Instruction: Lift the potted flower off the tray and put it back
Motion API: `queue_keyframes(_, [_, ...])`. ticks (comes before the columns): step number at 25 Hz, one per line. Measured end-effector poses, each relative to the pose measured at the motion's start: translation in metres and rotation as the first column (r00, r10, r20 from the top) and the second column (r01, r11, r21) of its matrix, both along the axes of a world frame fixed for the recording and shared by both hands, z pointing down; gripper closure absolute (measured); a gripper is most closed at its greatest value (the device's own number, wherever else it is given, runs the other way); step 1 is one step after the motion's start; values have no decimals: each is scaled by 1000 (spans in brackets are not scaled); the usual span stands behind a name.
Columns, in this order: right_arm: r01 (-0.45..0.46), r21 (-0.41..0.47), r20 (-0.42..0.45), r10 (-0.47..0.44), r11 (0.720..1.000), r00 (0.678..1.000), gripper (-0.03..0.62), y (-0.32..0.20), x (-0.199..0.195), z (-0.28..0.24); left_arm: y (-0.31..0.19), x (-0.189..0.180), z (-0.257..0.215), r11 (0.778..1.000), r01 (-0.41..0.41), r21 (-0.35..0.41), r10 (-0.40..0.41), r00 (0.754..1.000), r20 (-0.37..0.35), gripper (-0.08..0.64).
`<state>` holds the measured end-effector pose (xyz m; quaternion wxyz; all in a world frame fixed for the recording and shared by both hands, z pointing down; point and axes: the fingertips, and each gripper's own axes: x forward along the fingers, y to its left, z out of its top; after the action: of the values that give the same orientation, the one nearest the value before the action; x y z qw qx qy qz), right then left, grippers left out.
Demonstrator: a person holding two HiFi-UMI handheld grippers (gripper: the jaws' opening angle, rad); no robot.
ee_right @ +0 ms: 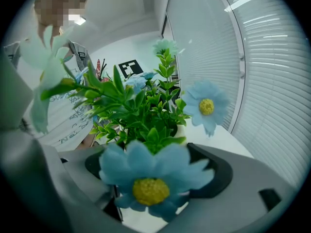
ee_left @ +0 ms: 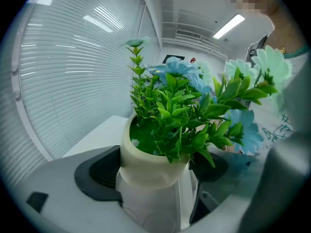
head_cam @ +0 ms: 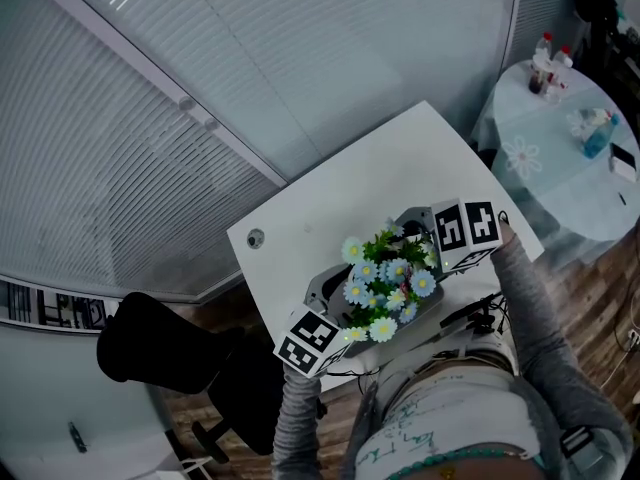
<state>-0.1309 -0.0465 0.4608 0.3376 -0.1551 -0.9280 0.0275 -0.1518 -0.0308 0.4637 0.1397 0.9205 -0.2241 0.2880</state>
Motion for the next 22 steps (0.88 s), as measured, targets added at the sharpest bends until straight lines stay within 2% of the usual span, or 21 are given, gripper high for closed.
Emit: queue_keyframes(22, [8,12,-1,-8,1000,1000,210,4,5,-4,4,6,-4,1000,8,6,-8,1000,4,114])
